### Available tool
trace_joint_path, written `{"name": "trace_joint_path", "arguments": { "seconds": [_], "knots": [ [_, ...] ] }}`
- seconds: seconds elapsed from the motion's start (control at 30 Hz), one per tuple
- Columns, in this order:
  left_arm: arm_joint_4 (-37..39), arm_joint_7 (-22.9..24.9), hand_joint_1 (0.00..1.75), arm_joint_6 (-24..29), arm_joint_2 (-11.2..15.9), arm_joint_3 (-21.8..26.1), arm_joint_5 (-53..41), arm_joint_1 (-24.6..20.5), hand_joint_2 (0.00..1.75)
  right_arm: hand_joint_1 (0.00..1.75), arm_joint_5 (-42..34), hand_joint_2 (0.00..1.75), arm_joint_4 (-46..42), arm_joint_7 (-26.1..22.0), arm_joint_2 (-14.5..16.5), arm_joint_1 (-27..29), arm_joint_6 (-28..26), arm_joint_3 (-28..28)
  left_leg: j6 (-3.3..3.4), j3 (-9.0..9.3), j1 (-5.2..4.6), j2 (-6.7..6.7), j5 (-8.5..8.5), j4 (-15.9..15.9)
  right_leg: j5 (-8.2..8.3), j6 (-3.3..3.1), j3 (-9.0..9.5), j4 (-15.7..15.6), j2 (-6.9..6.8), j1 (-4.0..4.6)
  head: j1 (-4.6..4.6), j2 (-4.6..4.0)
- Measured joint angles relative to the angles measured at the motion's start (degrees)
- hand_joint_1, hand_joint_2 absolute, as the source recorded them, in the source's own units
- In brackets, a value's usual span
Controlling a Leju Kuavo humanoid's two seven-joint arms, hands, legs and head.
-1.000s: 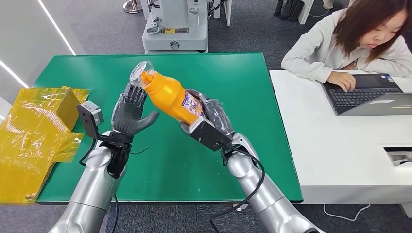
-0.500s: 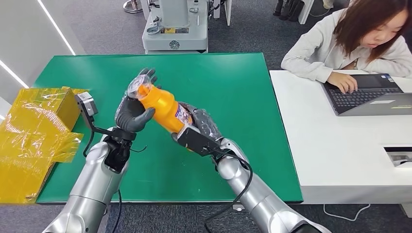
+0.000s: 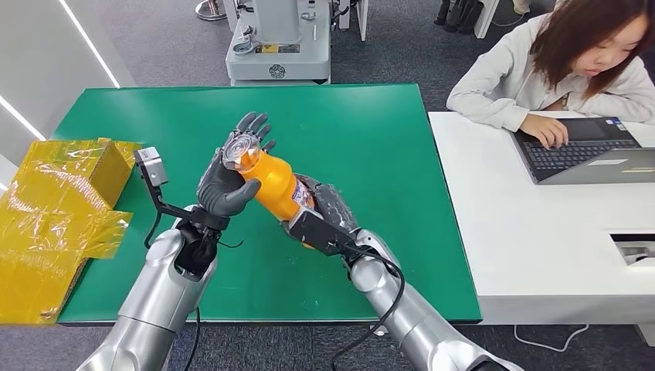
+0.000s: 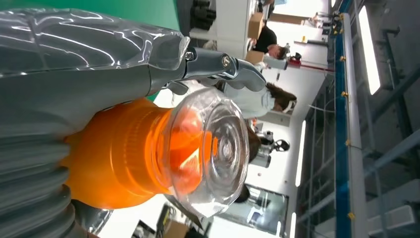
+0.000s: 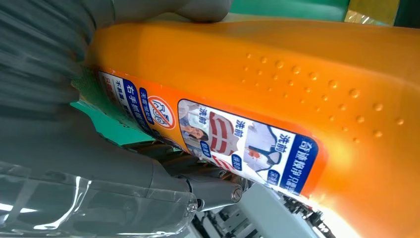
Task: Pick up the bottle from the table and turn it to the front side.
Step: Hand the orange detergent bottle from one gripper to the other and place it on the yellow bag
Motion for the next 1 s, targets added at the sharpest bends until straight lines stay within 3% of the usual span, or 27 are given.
{"name": "trace_joint_path", "arguments": {
  "seconds": [0.5, 1.0],
  "knots": [
    [1.43, -4.46, 0.0, 9.06, -0.8, -3.66, -11.16, -1.06, 1.75, 1.75, -1.1, 1.75, -2.88, 0.2, -0.8, 0.69, 0.34, -3.59, 0.0, 0.0, 0.0, 0.01, 0.0, 0.01, 0.0, 0.0, -0.02, 0.0, 0.01, 0.0, -0.01, 0.0],
    [9.43, -4.75, 0.0, 8.64, -5.45, -3.67, -9.63, -6.45, 1.75, 1.74, -0.35, 1.75, 0.03, -0.79, -0.46, -1.08, 1.75, -4.13, 0.0, -0.02, -0.01, 0.01, 0.0, 0.03, 0.01, 0.01, -0.02, 0.0, 0.01, -0.01, 0.0, 0.0]
  ]
}}
